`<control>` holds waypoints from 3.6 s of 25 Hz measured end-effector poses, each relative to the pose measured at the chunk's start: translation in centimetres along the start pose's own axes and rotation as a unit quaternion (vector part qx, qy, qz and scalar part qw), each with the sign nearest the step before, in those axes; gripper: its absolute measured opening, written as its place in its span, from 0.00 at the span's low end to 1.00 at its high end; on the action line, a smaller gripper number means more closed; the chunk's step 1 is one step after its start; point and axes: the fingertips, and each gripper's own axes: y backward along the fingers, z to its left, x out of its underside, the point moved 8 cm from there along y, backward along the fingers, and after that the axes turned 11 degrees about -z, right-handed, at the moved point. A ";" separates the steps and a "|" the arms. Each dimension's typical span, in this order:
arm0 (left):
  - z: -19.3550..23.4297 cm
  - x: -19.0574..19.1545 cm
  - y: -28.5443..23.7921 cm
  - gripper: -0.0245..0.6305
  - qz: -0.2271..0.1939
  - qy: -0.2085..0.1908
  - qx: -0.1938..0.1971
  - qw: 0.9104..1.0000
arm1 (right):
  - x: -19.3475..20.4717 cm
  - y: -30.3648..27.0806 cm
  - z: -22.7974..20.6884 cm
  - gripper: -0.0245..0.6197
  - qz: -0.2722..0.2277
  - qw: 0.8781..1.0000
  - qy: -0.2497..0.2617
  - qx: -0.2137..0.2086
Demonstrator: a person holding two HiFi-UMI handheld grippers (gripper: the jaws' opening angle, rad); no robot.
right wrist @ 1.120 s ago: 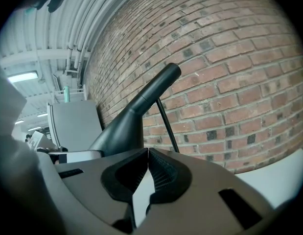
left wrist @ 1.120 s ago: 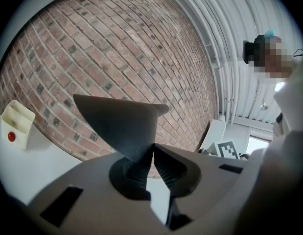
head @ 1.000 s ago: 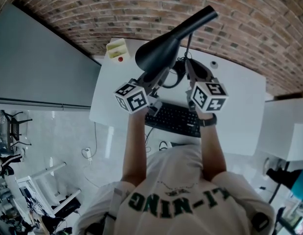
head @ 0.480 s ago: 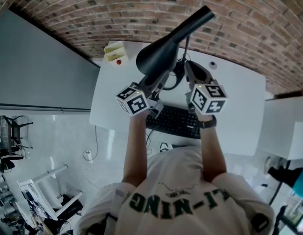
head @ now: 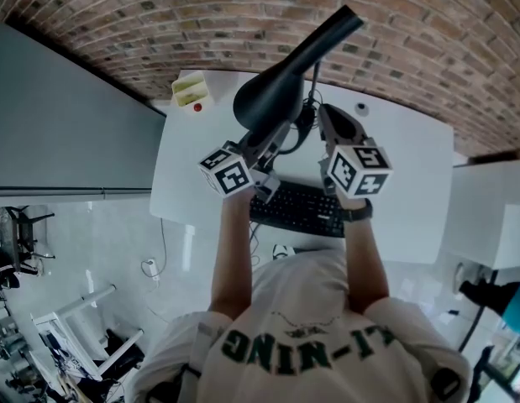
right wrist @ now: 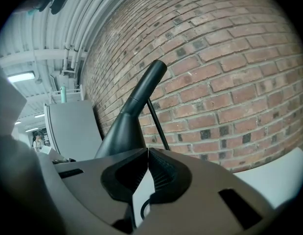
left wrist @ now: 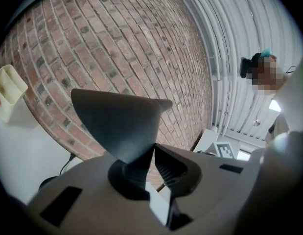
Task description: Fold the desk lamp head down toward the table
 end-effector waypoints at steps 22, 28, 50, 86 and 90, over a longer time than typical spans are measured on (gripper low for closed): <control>1.1 1.8 -1.8 0.08 -0.006 0.061 0.018 0.998 | 0.1 -0.3 -0.3 0.05 0.006 1.000 0.005 -0.009; 1.7 2.5 -2.4 0.09 -0.017 0.086 0.038 0.995 | 0.2 0.0 -0.7 0.05 0.005 1.000 -0.002 -0.001; 1.8 3.2 0.6 0.20 0.030 0.011 -0.036 0.999 | -0.9 2.2 -0.3 0.05 -0.018 1.000 -0.007 0.003; -14.9 -4.2 14.0 0.04 -0.039 -0.428 -0.240 0.871 | -0.7 13.0 10.2 0.05 -0.080 0.990 0.113 -0.009; -14.8 -3.9 14.1 0.04 -0.040 -0.436 -0.235 0.868 | -0.7 13.3 10.4 0.05 -0.090 0.987 0.132 0.000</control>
